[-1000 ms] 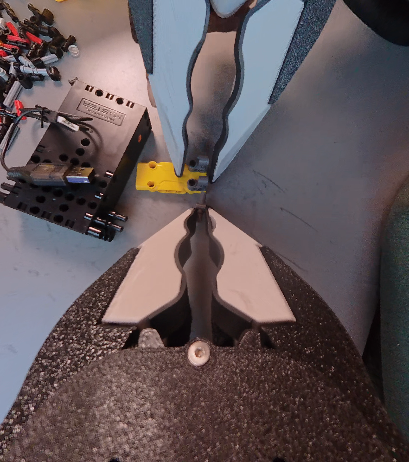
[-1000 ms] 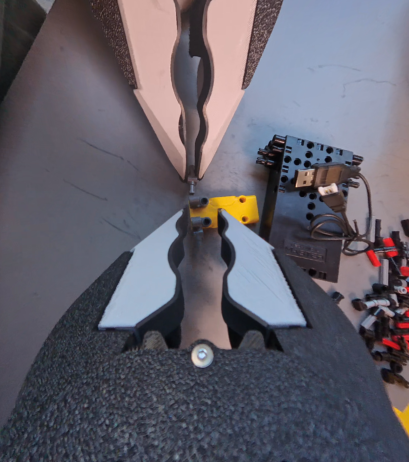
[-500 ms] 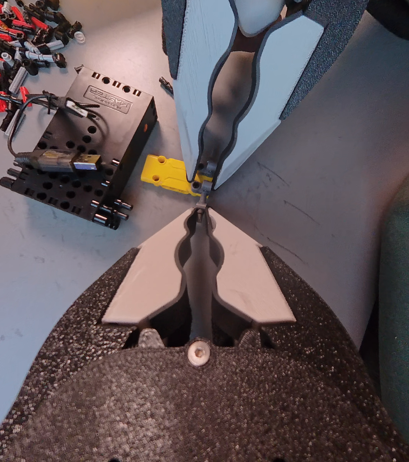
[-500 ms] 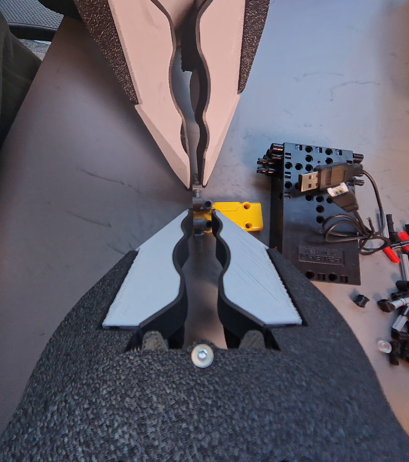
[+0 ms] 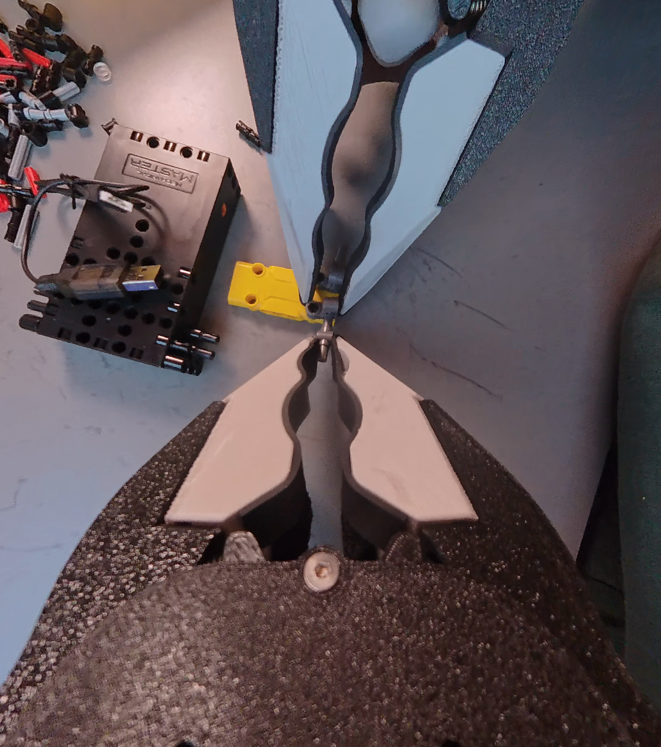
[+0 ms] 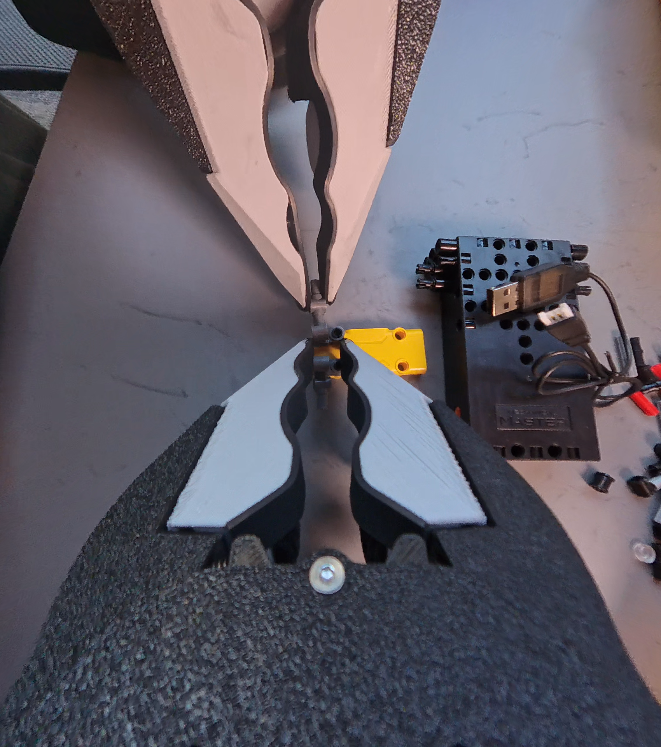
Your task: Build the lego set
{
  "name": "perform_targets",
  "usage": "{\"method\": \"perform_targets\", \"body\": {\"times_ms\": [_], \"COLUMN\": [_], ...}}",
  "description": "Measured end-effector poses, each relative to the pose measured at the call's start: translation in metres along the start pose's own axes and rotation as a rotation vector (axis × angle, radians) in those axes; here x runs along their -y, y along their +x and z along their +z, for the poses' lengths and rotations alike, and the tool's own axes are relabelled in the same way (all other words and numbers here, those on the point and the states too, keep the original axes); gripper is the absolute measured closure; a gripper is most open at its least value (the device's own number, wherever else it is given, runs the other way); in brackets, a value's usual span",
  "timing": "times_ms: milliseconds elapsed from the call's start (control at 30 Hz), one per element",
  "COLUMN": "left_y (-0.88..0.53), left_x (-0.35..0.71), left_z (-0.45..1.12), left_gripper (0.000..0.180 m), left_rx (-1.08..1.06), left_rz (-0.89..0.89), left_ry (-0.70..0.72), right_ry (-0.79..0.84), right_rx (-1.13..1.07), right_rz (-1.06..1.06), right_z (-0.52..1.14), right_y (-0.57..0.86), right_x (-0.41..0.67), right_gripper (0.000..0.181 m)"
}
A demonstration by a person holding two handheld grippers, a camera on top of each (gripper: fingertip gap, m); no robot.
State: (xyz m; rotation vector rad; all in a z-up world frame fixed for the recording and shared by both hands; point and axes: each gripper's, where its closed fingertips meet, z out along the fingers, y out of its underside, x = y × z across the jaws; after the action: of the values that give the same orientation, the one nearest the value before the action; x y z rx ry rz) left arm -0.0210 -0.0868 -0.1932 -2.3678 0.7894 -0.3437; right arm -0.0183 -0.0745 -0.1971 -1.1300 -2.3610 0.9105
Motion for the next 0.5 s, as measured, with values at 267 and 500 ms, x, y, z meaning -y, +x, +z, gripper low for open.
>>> {"method": "perform_targets", "body": {"times_ms": [267,500], "left_y": [-0.003,-0.003], "left_x": [0.006,-0.007], "left_z": [-0.002,0.003], "left_gripper": [0.174,0.174], "left_rx": [0.025,0.08], "left_rz": [-0.03,-0.031], "left_ry": [0.031,0.033], "right_ry": [0.01,0.023], "right_rx": [-0.02,-0.018], "right_rz": [0.063,0.114], "right_z": [0.002,0.003], "right_y": [0.003,0.003], "right_x": [0.002,0.003], "right_gripper": [0.17,0.17]}}
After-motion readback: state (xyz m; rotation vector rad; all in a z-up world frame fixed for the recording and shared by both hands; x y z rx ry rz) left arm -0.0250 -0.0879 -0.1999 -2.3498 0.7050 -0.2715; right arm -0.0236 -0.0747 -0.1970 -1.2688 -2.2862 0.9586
